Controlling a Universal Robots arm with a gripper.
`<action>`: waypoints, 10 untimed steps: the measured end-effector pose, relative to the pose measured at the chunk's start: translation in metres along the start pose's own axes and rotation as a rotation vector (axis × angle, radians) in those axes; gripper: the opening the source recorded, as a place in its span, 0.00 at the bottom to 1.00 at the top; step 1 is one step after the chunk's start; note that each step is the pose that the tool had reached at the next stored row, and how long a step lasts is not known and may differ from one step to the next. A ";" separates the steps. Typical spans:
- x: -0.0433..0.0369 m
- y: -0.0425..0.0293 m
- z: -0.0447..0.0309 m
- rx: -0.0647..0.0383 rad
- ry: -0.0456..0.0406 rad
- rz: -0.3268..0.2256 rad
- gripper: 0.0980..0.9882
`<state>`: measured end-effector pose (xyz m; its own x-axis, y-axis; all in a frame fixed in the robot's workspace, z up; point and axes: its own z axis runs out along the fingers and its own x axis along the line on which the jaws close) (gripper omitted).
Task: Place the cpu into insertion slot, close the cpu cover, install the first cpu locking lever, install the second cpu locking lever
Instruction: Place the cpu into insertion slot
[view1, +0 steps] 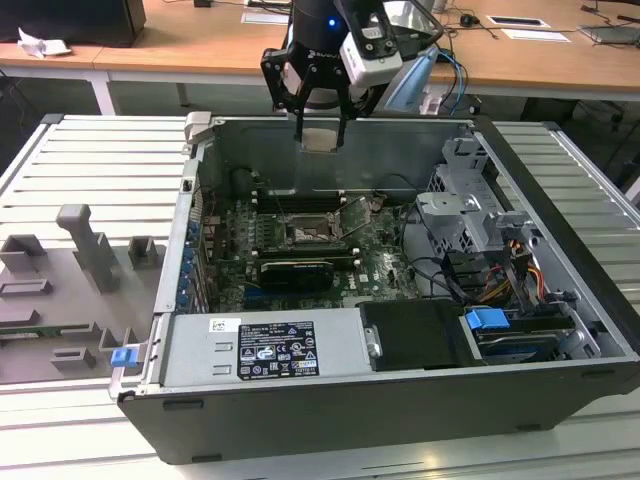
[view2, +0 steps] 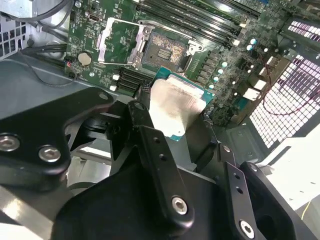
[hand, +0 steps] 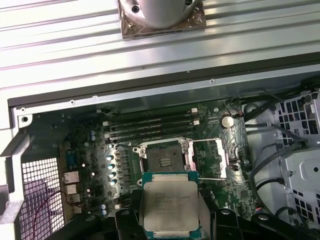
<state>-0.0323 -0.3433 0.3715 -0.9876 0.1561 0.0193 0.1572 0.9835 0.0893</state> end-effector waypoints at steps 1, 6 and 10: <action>0.0000 0.0000 0.0000 0.000 -0.0005 0.005 0.48; 0.0000 0.0000 0.0001 -0.001 -0.0033 0.037 0.48; 0.0000 0.0000 0.0001 -0.001 -0.0050 0.055 0.48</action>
<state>-0.0323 -0.3433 0.3714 -0.9773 0.2108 0.0193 0.2117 0.9733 0.0893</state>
